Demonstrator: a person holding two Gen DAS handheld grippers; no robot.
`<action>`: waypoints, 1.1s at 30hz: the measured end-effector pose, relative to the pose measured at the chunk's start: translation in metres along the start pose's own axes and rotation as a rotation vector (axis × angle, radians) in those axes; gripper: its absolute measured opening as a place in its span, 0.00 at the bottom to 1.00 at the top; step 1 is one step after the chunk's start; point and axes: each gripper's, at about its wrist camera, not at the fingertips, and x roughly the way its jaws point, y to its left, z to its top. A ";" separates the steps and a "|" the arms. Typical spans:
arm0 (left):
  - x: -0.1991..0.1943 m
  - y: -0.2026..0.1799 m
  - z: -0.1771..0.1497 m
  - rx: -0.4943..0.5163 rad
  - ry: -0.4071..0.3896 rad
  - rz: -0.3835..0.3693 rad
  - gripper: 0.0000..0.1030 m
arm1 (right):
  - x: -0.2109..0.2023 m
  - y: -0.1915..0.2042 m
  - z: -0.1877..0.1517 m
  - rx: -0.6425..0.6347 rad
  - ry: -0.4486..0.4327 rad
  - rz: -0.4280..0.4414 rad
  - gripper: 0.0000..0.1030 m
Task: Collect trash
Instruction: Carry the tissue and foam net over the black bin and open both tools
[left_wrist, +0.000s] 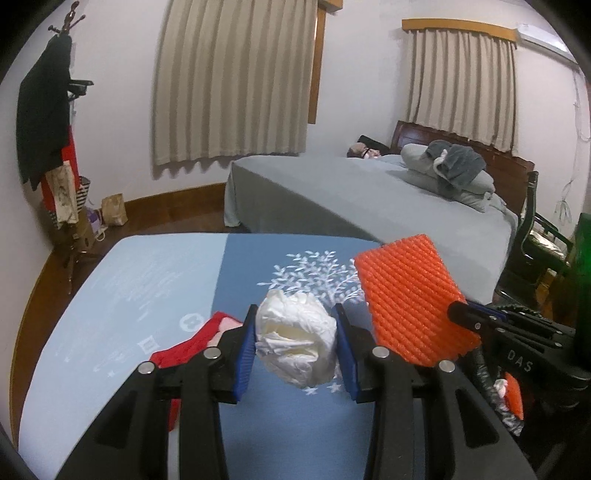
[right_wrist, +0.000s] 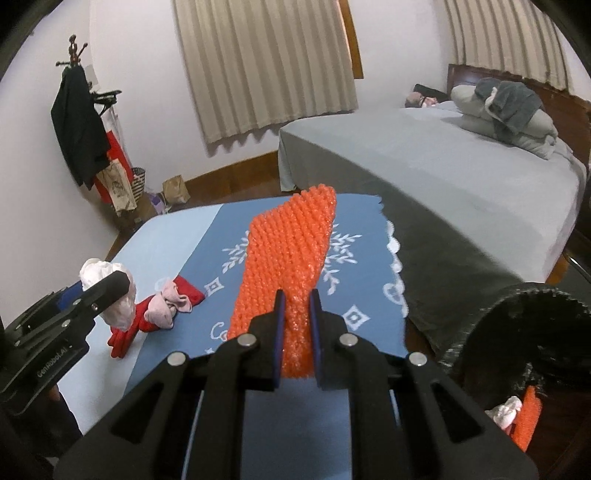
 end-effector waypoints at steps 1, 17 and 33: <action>-0.001 -0.004 0.001 0.003 -0.002 -0.006 0.38 | -0.004 -0.002 0.001 0.002 -0.005 -0.004 0.11; -0.019 -0.080 0.010 0.060 -0.038 -0.131 0.38 | -0.087 -0.067 -0.011 0.065 -0.107 -0.108 0.12; -0.016 -0.184 0.008 0.171 -0.025 -0.308 0.38 | -0.150 -0.152 -0.042 0.181 -0.145 -0.257 0.12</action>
